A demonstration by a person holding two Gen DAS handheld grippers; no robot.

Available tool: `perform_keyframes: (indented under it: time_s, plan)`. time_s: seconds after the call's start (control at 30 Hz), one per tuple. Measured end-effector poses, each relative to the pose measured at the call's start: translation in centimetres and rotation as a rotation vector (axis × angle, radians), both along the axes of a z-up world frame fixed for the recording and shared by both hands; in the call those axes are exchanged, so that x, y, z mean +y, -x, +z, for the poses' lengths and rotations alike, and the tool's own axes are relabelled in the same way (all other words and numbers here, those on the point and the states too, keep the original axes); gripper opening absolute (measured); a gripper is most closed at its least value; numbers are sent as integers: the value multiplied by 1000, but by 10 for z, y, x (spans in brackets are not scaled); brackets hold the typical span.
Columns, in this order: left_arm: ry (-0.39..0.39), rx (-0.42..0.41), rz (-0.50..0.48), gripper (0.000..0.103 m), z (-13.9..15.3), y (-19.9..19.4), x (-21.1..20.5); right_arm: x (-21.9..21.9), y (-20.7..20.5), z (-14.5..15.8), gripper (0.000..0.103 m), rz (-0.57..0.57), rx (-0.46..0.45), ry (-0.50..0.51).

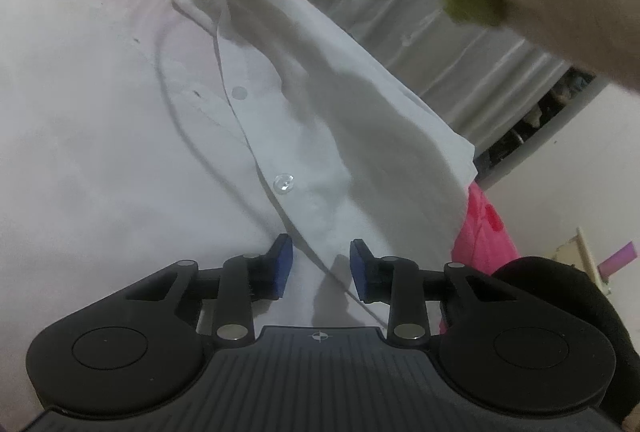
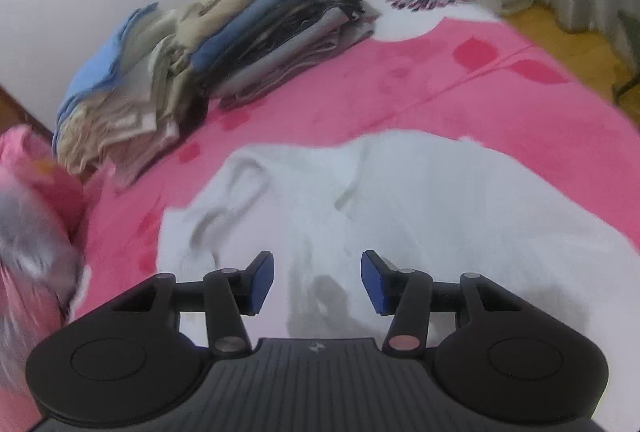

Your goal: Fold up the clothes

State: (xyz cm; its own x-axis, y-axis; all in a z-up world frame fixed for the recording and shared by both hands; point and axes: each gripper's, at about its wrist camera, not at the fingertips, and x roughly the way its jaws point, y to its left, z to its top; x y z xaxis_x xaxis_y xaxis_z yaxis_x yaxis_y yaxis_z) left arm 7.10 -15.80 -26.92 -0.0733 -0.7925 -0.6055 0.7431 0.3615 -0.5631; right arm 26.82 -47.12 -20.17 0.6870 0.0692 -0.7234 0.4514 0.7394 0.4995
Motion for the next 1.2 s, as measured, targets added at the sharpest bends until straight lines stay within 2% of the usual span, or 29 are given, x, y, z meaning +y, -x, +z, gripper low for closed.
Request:
perform_keyframes:
  time_s: [0.1, 0.2, 0.4, 0.5, 0.7, 0.83, 0.87, 0.93, 0.97, 1.0, 1.1, 1.2]
  plan:
    - [16, 29, 1, 29, -4, -5, 2, -14, -30, -9, 52, -43, 2, -70]
    - [31, 50, -2, 28, -6, -6, 2, -26, -47, -20, 52, -135, 46, -110]
    - [53, 69, -9, 28, -7, -12, 11, -50, -65, -38, 52, -244, 26, -203]
    - [59, 75, -13, 28, -8, -14, 12, -59, -73, -52, 51, -287, 33, -290]
    - [61, 70, -19, 28, -10, -12, 10, -65, -77, -61, 51, -379, 9, -319]
    - [65, 73, -19, 28, -12, -12, 9, -61, -80, -61, 51, -394, 2, -296]
    - [65, 72, -19, 28, -12, -12, 8, -60, -81, -59, 46, -385, 4, -278]
    - [67, 71, -19, 28, -13, -13, 8, -56, -84, -54, 24, -352, -2, -234]
    - [67, 71, -20, 28, -14, -13, 8, -54, -85, -51, 8, -333, -11, -214]
    - [67, 71, -20, 28, -14, -13, 8, -53, -86, -48, 4, -316, -22, -192]
    - [68, 72, -20, 28, -14, -13, 7, -47, -83, -30, 2, -286, -85, -94]
    - [69, 73, -20, 28, -14, -12, 6, -37, -83, -5, 2, -219, -120, 62]
